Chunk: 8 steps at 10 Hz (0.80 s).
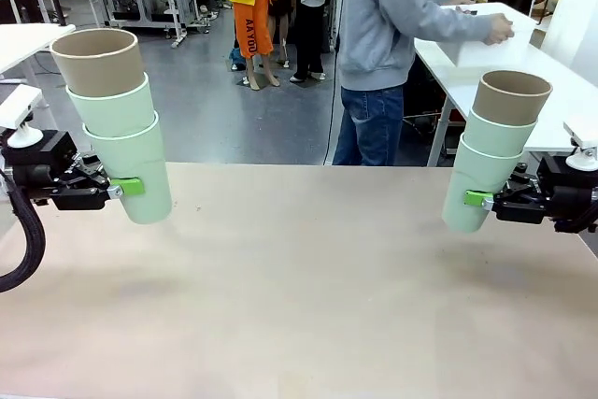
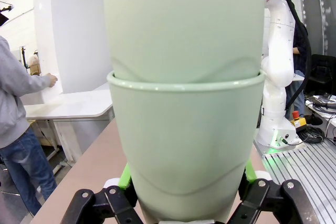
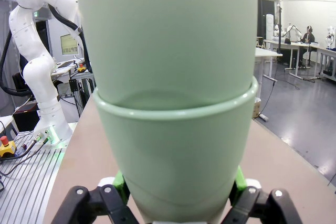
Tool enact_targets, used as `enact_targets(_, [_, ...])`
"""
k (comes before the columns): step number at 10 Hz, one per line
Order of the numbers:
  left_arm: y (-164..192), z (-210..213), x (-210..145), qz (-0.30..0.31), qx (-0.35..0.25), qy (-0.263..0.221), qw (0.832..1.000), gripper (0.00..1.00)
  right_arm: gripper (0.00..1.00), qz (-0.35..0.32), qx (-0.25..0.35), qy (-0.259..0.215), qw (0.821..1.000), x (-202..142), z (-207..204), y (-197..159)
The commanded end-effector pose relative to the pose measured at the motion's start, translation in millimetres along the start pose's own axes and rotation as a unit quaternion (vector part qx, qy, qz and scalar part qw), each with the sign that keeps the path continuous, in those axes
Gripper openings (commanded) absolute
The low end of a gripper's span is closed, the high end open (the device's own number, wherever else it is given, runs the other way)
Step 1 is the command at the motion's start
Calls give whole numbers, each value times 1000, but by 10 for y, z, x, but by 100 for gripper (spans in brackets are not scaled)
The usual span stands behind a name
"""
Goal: Stack the cups and store them in the basket.
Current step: Place the stack of Reusable plastic cups into the Pantry Basket.
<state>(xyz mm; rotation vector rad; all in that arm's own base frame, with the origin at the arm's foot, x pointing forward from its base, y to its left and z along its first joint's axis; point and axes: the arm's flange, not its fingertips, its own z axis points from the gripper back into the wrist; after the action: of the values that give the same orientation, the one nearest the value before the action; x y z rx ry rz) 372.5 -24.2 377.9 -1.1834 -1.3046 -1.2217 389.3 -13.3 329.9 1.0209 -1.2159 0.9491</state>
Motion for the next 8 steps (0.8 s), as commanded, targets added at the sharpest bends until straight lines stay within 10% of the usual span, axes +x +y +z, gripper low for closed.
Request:
enact_targets(1, [-2, -17, 32, -8, -2, -2, 1000, 86, 86, 5, -2, -4, 1000, 33, -22, -3])
enact_targets(8, [-2, -17, 32, -8, -2, -2, 1000, 86, 86, 5, -2, -4, 1000, 33, -22, -3])
